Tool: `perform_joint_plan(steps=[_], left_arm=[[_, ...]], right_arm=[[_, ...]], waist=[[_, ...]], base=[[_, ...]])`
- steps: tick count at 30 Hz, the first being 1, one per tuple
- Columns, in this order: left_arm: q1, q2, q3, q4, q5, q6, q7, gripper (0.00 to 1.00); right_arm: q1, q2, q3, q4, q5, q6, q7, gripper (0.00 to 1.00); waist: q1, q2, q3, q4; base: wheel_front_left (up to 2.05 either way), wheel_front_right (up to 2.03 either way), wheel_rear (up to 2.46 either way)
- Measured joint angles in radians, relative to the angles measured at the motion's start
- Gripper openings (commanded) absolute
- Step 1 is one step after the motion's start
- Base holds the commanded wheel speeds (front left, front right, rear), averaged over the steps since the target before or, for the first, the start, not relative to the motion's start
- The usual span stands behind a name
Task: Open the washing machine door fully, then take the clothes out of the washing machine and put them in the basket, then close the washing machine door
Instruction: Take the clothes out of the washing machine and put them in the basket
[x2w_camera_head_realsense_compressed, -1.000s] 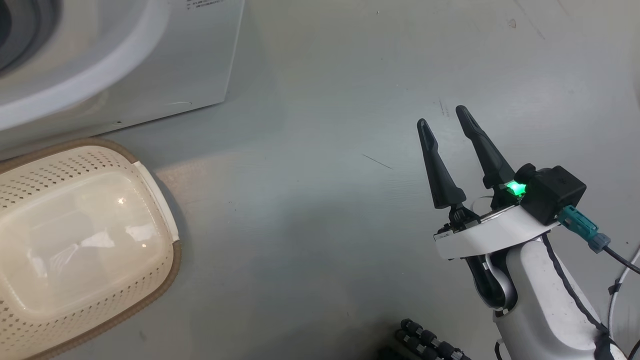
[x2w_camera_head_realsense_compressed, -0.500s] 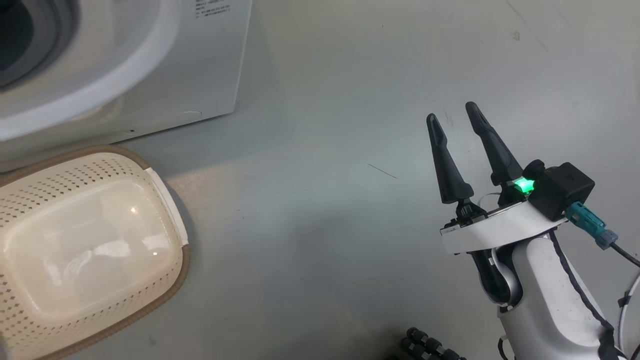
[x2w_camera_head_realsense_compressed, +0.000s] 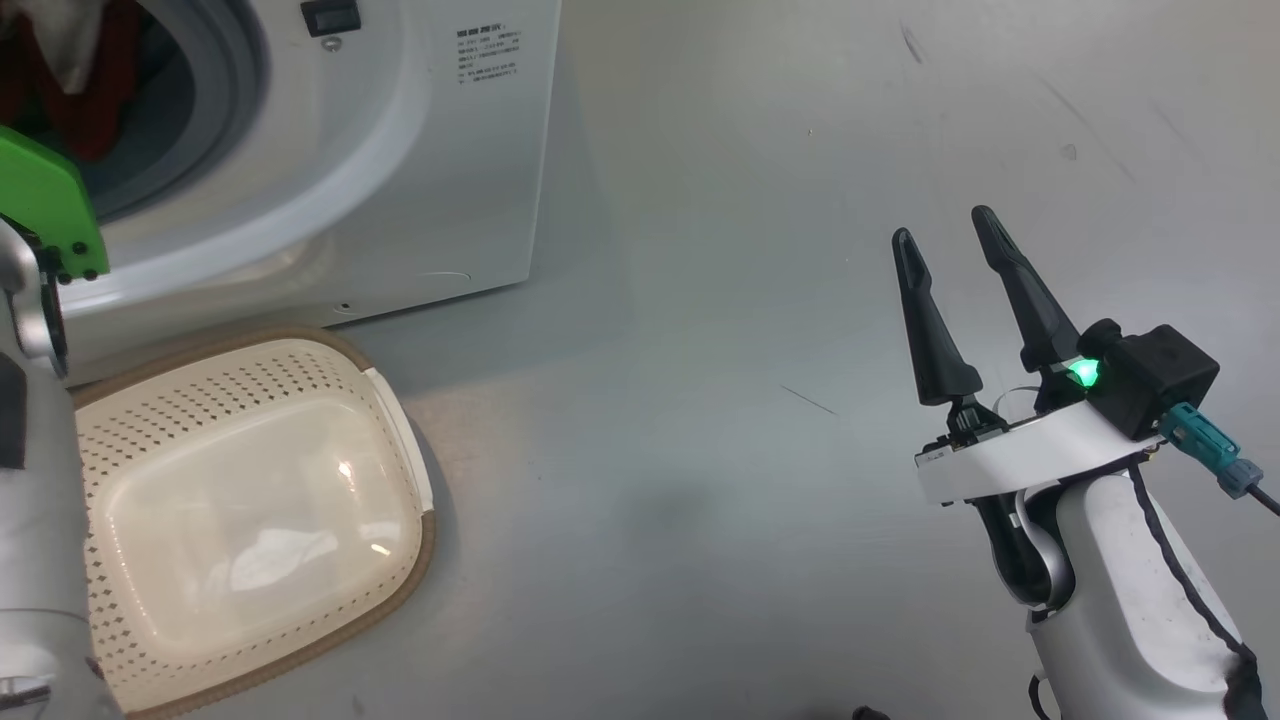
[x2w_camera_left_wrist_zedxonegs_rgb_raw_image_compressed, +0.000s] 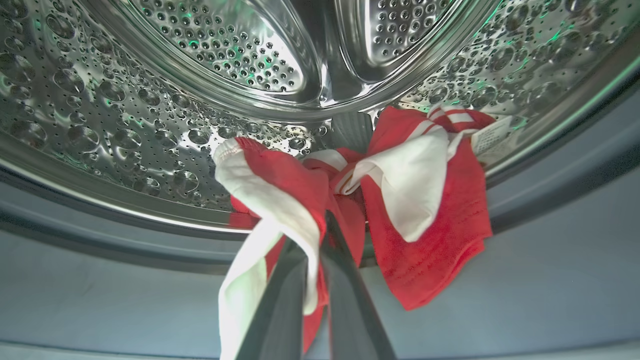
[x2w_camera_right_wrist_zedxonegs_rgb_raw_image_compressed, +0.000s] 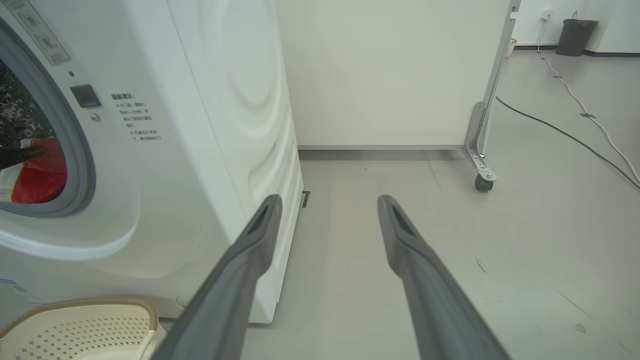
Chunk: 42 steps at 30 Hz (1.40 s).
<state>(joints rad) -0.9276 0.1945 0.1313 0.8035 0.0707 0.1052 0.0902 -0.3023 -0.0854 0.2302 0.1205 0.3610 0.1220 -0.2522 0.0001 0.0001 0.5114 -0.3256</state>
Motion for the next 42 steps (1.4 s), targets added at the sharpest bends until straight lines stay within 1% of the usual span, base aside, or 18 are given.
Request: perform_joint_plan(steps=[2, 9, 11, 22, 24, 31, 35, 37, 38, 42], left_arm=[[0.017, -0.011, 0.000, 0.008, -0.015, -0.015, -0.027, 0.00], [0.099, -0.047, -0.001, 0.035, -0.038, -0.042, -0.117, 0.00], [0.120, -0.056, 0.000, 0.039, -0.050, -0.058, -0.147, 0.00], [0.224, -0.112, -0.012, 0.022, -0.087, -0.118, -0.325, 0.00], [0.242, -0.119, -0.026, 0.009, -0.087, -0.128, -0.332, 0.00], [0.304, -0.129, -0.046, -0.071, -0.087, -0.160, -0.347, 0.00], [0.331, -0.136, -0.063, -0.129, -0.087, -0.165, -0.347, 0.00], [0.347, -0.142, -0.070, -0.189, -0.087, -0.172, -0.347, 0.00], [0.347, -0.142, -0.070, -0.189, -0.087, -0.172, -0.347, 0.00], [0.358, -0.145, -0.075, -0.326, -0.088, -0.174, -0.347, 0.00]], right_arm=[[0.005, -0.005, -0.005, 0.002, -0.003, 0.000, 0.000, 1.00], [0.034, -0.018, -0.019, 0.012, -0.012, 0.000, 0.000, 1.00], [0.048, -0.020, -0.020, 0.016, -0.013, 0.000, 0.000, 1.00], [0.117, -0.032, -0.041, 0.022, -0.021, 0.000, 0.000, 1.00], [0.127, -0.035, -0.042, 0.022, -0.026, 0.000, 0.000, 1.00], [0.155, -0.036, -0.040, 0.022, -0.039, 0.000, 0.000, 1.00], [0.169, -0.037, -0.039, 0.022, -0.040, 0.000, 0.000, 1.00], [0.171, -0.038, -0.039, 0.022, -0.040, 0.000, 0.000, 1.00], [0.171, -0.038, -0.039, 0.022, -0.040, 0.000, 0.000, 1.00], [0.179, -0.038, -0.039, 0.021, -0.046, 0.000, 0.000, 1.00]], waist=[[0.0000, 0.0000, -0.019, 0.011], [0.0000, 0.0000, -0.089, 0.055], [0.0000, 0.0000, -0.109, 0.068], [0.0000, -0.0001, -0.214, 0.138], [0.0000, 0.0000, -0.230, 0.151], [0.0000, 0.0000, -0.288, 0.195], [0.0000, 0.0000, -0.313, 0.212], [-0.0001, 0.0000, -0.325, 0.219], [-0.0001, 0.0000, -0.325, 0.219], [0.0000, 0.0000, -0.345, 0.231]], base=[[0.00, 0.00, 0.00], [0.00, 0.00, 0.00], [0.00, 0.00, 0.00], [0.00, 0.00, 0.00], [0.00, 0.00, 0.00], [0.00, 0.00, 0.00], [0.00, 0.00, 0.00], [0.00, 0.00, 0.00], [0.00, 0.00, 0.00], [0.00, 0.00, 0.00]])
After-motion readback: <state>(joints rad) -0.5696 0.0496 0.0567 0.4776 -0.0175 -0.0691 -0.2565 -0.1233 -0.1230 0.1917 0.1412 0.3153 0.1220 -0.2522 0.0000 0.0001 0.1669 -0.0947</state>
